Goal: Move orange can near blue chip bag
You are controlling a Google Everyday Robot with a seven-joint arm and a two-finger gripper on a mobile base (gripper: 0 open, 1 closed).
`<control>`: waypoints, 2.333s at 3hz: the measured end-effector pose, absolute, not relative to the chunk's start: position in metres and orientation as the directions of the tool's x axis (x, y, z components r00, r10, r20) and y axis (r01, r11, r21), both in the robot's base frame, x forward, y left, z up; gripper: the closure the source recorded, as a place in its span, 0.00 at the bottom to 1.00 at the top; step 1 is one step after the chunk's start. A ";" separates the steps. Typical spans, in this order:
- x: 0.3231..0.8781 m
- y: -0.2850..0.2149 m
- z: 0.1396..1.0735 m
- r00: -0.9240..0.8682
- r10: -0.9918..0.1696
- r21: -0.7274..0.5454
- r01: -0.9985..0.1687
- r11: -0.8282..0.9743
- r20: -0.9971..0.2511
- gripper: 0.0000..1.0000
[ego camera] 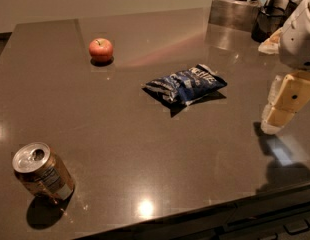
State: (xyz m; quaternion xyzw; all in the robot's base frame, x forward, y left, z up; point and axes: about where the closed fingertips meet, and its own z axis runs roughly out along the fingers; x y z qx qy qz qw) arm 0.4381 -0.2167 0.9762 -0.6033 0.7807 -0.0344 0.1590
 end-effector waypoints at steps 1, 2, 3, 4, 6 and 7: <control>0.438 -0.216 0.977 -0.221 -0.953 -0.248 -0.931 0.269 -0.208 0.00; 0.437 -0.200 0.973 -0.184 -0.951 -0.232 -0.942 0.243 -0.249 0.00; 0.436 -0.176 0.962 -0.133 -0.942 -0.199 -0.959 0.200 -0.307 0.00; 0.434 -0.149 0.949 -0.086 -0.927 -0.159 -0.975 0.153 -0.365 0.00; 0.420 -0.096 0.933 -0.021 -0.848 -0.076 -0.995 0.072 -0.530 0.00; 0.410 -0.068 0.934 0.004 -0.785 -0.050 -0.998 0.034 -0.620 0.00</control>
Offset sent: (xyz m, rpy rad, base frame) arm -0.0037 0.0482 -0.0153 0.1360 0.0351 0.1231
